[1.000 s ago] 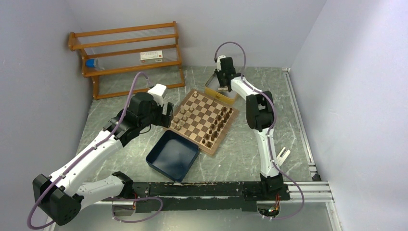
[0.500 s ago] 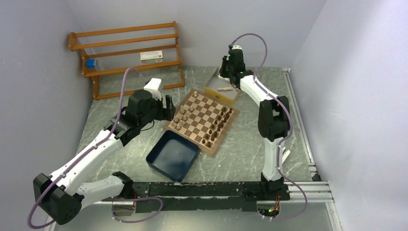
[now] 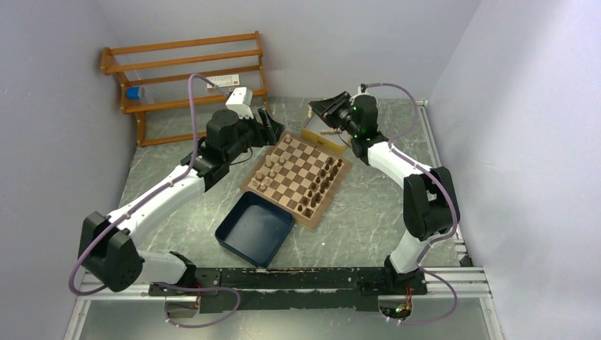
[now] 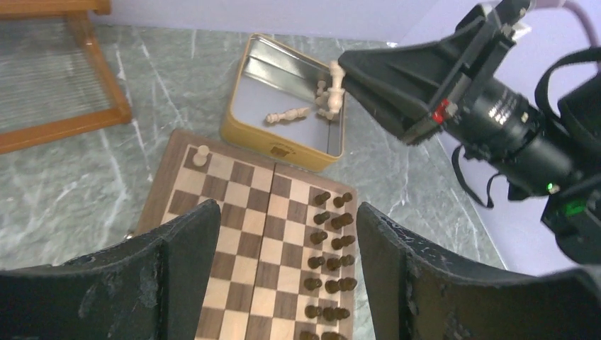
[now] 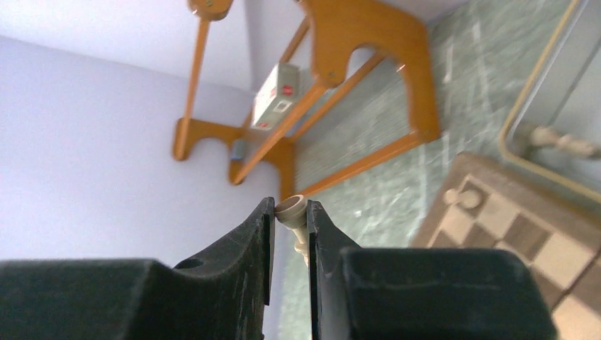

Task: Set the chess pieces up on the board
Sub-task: Pick up the chess piece from the storage box.

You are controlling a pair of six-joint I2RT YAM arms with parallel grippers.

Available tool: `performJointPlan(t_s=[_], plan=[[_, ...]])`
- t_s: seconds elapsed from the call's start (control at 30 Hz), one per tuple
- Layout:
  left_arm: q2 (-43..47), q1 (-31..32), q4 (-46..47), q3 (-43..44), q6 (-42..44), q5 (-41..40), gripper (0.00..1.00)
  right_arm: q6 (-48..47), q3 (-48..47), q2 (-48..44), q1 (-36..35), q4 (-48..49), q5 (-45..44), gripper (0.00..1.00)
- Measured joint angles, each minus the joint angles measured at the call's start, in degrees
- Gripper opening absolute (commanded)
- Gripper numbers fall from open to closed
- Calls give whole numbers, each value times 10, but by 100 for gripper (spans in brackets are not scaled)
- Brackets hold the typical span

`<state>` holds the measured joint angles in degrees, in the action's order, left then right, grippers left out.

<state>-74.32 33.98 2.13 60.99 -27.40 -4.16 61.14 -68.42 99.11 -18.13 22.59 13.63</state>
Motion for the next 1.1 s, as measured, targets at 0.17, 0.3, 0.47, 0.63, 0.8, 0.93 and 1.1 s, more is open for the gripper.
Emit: performJointPlan(t_s=[0.17,0.3,0.47,0.63,0.8,0.93,1.1], plan=[[-53,0,78,3,-13,24,75,108,59,-19,-10,75,23,10],[-76,0,138,5,-22,50,74,161,77,-29,-15,112,31,10],[-100,1,198,7,-35,80,72,204,86,-48,-20,151,31,10],[-128,3,231,15,-50,106,70,231,100,-57,-26,181,32,10],[-148,4,247,24,-66,121,67,249,104,-57,-30,195,36,10],[-164,4,258,39,-75,131,62,255,108,-58,-32,202,36,10],[-176,5,271,42,-81,137,54,261,116,-59,-33,209,37,10]])
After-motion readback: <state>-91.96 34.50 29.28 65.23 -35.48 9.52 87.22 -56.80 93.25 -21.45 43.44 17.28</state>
